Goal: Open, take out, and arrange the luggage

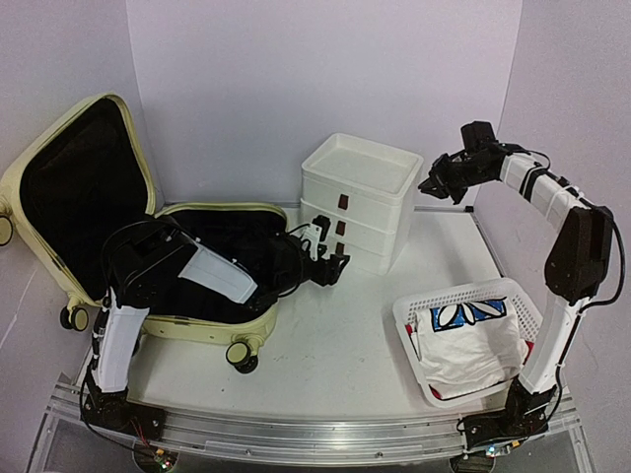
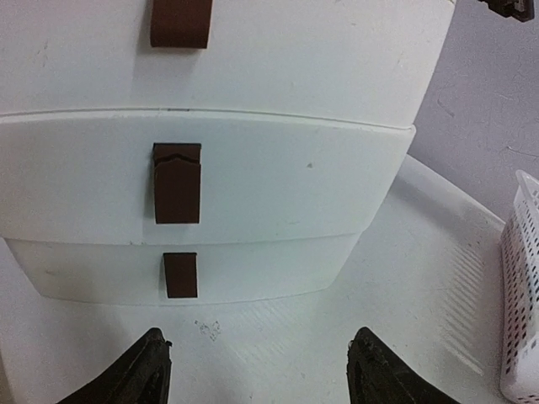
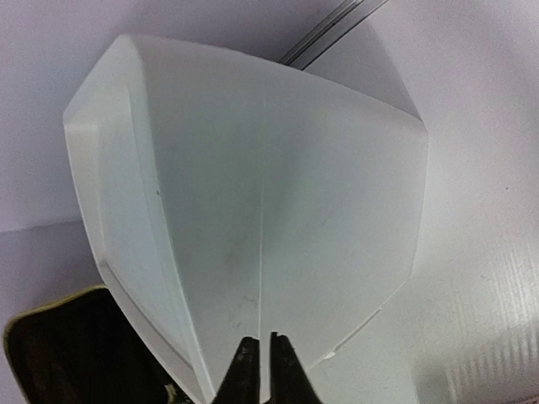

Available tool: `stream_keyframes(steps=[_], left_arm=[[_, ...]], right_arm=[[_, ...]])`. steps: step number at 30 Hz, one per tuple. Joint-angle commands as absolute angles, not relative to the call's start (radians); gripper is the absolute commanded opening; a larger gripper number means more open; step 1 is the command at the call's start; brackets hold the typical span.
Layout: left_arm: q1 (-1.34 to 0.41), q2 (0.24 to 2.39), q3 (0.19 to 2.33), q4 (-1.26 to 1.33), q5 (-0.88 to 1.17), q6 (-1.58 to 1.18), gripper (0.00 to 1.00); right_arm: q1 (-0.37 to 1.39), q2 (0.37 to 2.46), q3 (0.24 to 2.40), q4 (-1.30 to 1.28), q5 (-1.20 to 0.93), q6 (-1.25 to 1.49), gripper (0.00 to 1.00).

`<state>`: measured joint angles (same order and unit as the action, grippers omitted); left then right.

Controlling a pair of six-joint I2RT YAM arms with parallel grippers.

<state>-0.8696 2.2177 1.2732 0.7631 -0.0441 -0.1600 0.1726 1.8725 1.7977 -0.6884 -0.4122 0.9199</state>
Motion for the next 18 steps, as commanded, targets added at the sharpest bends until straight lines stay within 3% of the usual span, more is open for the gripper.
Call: stream_keyframes(steps=[1,8,11,15,18], left_arm=[[-0.878,2.087,1.187,0.799,0.029,-0.223,0.74],[-0.878,1.764,1.042,0.637,0.134,-0.229,0.75],[-0.874,1.615,1.01,0.511,0.14,-0.222,0.76],[-0.852,1.44,1.032,0.262,0.103,-0.223,0.79],[-0.834,1.317,1.02,0.142,0.058,-0.214,0.82]], right_arm=[[0.176,1.8,1.848,-0.816,-0.376,0.595,0.22],[0.2,1.632,1.722,-0.914,-0.396,0.251,0.57],[0.266,1.562,1.648,-0.919,-0.379,0.134,0.68],[0.447,1.539,1.585,-0.922,-0.267,-0.056,0.76],[0.559,1.609,1.597,-0.918,-0.172,-0.12,0.74]])
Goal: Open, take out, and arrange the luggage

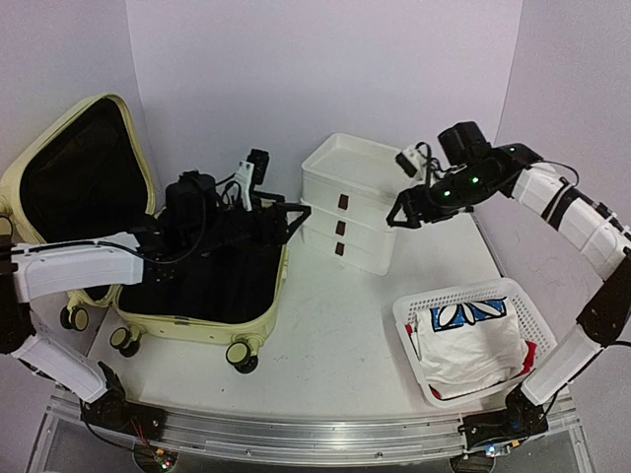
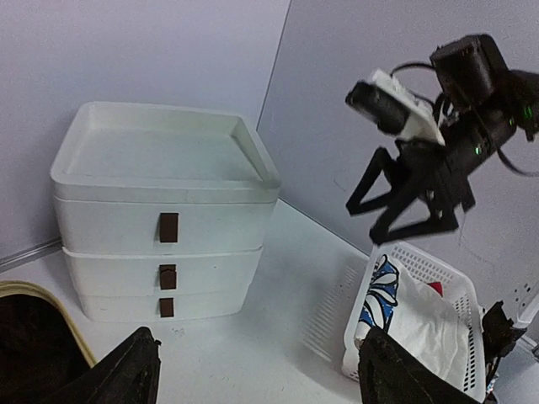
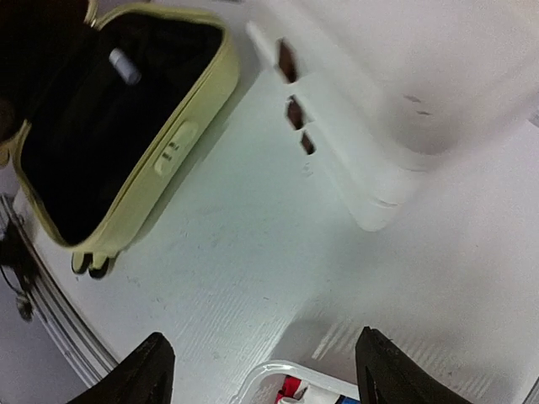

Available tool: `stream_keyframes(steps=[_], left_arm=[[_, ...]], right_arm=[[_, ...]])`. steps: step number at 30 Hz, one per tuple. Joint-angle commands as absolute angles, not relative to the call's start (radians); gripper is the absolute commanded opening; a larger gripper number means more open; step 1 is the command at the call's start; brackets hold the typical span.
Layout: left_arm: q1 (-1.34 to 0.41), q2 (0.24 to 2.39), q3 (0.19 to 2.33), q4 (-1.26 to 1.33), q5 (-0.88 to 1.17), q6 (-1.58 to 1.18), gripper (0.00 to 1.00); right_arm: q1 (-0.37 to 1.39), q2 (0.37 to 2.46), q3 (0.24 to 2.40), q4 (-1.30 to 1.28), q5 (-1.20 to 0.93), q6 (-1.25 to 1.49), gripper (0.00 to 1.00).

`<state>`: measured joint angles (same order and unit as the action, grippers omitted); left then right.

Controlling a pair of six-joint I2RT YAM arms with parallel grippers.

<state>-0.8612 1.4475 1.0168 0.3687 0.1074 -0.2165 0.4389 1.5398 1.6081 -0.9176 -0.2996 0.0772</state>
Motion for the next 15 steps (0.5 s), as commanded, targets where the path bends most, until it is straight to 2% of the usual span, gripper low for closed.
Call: stream_keyframes(steps=[1,3,5,8,12,15], left_arm=[[-0.829,1.274,1.017,0.1,0.035,-0.214,0.83],[-0.824,1.195,1.009,0.034,0.011,-0.196,0.85],[-0.82,1.11,1.003,-0.037,0.009,-0.185,0.86],[-0.818,1.017,1.003,-0.135,-0.029,-0.176,0.87],[-0.818,0.92,1.02,-0.278,-0.079,-0.156,0.87],[-0.818,0.851,1.005,-0.332,-0.106,-0.145,0.88]], right_arm=[[0.597,1.643,1.612,-0.918,-0.125,-0.14,0.71],[0.657,1.74,1.66,-0.916,-0.043,-0.187,0.61],[0.69,1.839,1.75,-0.918,-0.002,-0.211,0.4],[0.713,1.977,1.883,-0.936,0.042,-0.239,0.15],[0.745,2.127,2.01,-0.936,0.067,-0.32,0.01],[0.759,2.208,2.045,-0.884,0.2,-0.397,0.0]])
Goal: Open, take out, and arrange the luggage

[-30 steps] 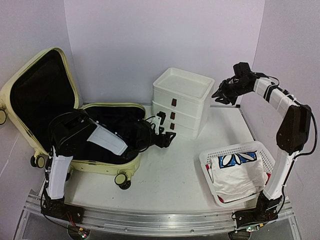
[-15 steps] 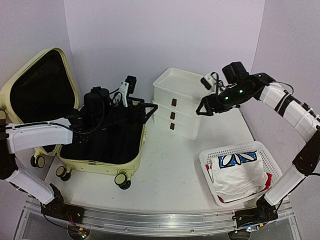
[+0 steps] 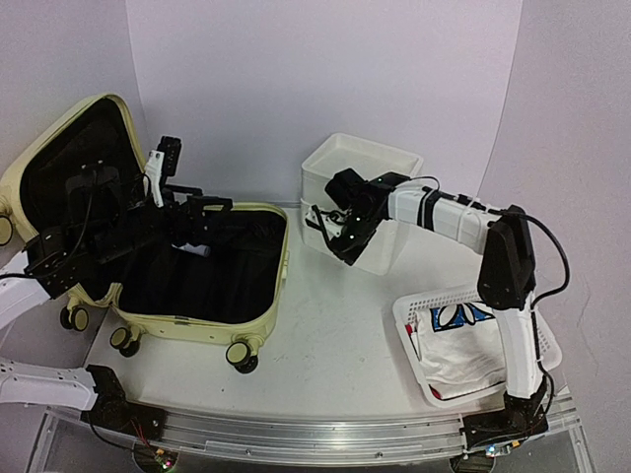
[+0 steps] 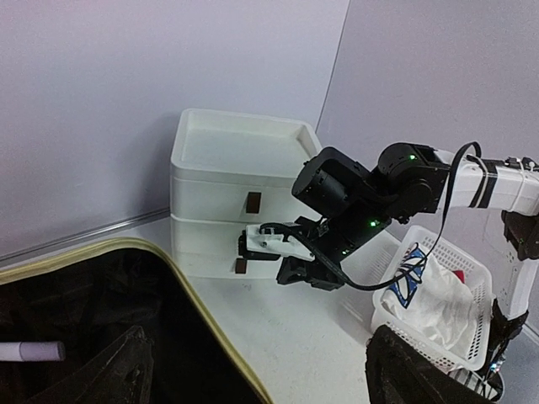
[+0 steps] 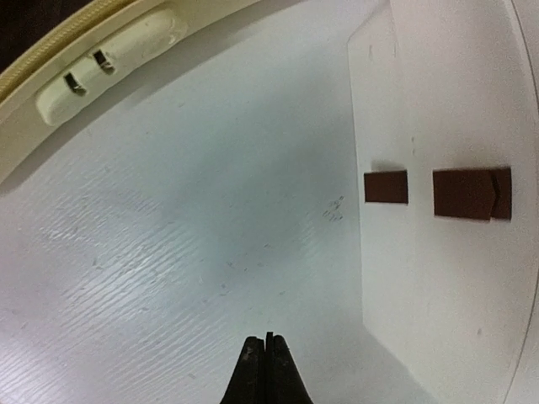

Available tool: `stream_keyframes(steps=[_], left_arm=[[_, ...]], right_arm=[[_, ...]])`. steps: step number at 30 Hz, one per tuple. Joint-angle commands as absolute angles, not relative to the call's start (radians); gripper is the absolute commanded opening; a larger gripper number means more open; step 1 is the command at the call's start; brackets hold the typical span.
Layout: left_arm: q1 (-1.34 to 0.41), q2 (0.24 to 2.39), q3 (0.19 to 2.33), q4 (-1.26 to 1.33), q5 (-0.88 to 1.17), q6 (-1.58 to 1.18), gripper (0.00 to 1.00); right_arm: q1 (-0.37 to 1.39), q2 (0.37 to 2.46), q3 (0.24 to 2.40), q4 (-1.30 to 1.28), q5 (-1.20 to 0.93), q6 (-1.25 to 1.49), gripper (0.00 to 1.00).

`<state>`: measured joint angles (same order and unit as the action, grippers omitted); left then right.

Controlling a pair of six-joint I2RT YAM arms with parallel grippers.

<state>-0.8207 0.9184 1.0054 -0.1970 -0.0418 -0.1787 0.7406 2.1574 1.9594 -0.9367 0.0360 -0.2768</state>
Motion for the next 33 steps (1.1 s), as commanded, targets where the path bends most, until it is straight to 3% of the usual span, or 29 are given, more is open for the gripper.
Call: stream_keyframes(steps=[1,5,12,17,18,24,29,33], left_arm=[[-0.818,0.831,0.997,-0.342,-0.11,-0.145,0.89],[-0.818,0.773,0.96,-0.361,-0.1,-0.158,0.89],[-0.818,0.71,0.926,-0.4,-0.133,-0.151,0.9],[-0.817,0.689,0.921,-0.411,-0.151,-0.125,0.92],[-0.818,0.691,0.922,-0.41,-0.154,-0.118,0.93],[-0.818,0.72,0.929,-0.41,-0.162,-0.109,0.93],[-0.818,0.731,0.936,-0.411,-0.156,-0.11,0.94],[-0.818,0.714,0.932,-0.416,-0.158,-0.105,0.95]], right_arm=[[0.76,2.226,2.044,-0.851,0.258,-0.416,0.0],[0.755,2.293,2.068,-0.744,0.487,-0.498,0.0],[0.723,2.354,2.12,-0.718,0.615,-0.523,0.0],[0.731,2.316,2.076,-0.734,0.563,-0.528,0.02],[0.736,2.299,2.059,-0.748,0.514,-0.541,0.05],[0.764,2.221,1.906,-0.757,0.22,-0.771,0.48],[0.724,2.197,1.841,-0.758,0.0,-0.938,0.59],[0.71,2.204,1.823,-0.73,-0.05,-1.074,0.64]])
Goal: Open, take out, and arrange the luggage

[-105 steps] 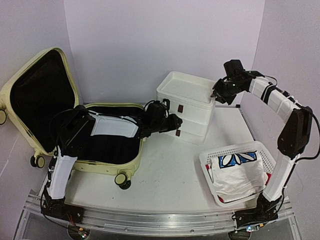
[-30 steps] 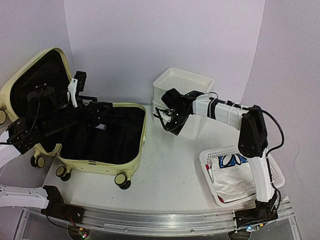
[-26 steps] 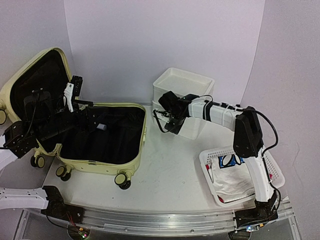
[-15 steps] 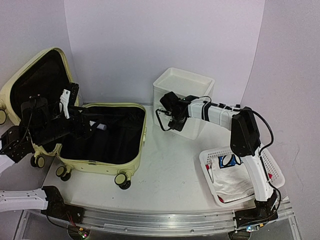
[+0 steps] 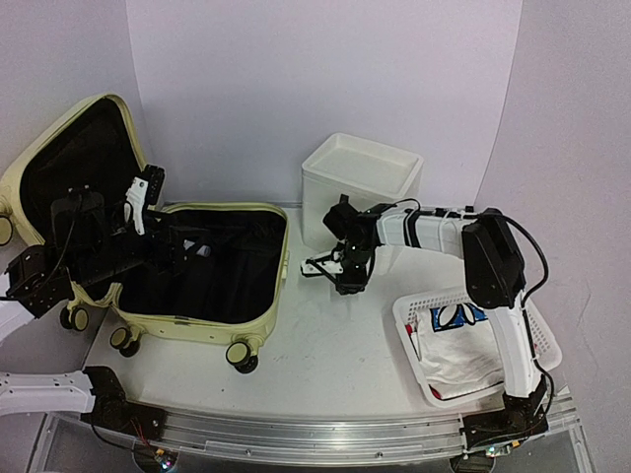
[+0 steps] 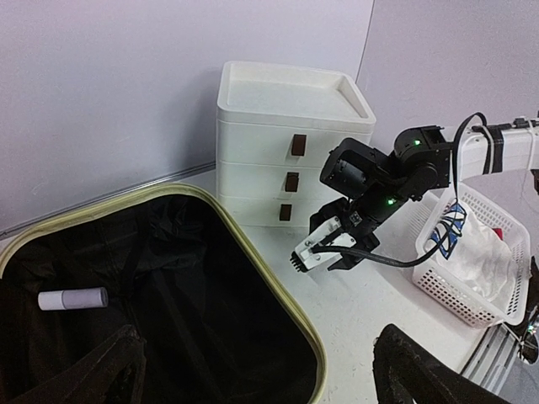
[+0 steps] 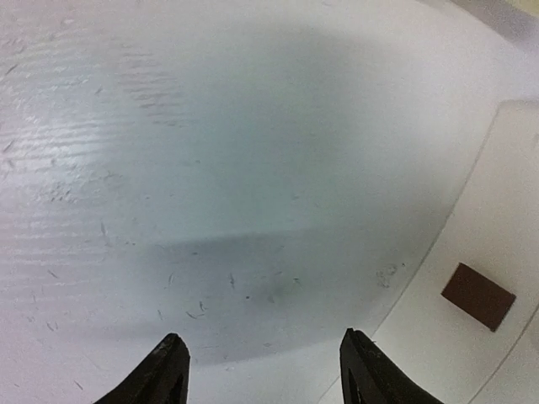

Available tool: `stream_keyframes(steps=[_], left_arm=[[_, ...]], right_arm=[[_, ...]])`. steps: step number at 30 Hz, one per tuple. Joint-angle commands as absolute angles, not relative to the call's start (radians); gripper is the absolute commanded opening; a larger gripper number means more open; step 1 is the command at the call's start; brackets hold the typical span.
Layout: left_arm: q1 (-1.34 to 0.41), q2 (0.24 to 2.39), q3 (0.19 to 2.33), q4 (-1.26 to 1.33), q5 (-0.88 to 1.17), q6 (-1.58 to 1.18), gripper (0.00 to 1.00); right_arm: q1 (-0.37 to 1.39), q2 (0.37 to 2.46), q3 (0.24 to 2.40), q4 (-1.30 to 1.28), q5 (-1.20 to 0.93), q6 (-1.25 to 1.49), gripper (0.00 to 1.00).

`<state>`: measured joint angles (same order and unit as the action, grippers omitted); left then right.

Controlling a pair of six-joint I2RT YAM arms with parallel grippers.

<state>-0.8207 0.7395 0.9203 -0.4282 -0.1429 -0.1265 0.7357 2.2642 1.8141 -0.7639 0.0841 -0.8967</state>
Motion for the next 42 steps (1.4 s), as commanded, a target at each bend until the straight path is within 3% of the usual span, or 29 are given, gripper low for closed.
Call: stream_keyframes(steps=[1,9,27,42], left_arm=[[-0.818,0.71,0.931,-0.418,-0.159,-0.099,0.95],[-0.818,0.69,0.955,-0.473,-0.202,-0.023,0.99],[-0.812,0.764,0.954,-0.456,-0.216,-0.002,0.99],[-0.797,0.779,0.968,-0.465,-0.193,-0.01,0.99]], right_arm=[[0.703,2.21,1.834,-0.732,-0.064,-1.094,0.66],[0.675,2.247,1.912,-0.762,-0.112,-1.468,0.79],[0.629,2.442,2.186,-0.806,-0.004,-1.785,0.67],[0.654,2.541,2.219,-0.724,0.303,-1.971,0.66]])
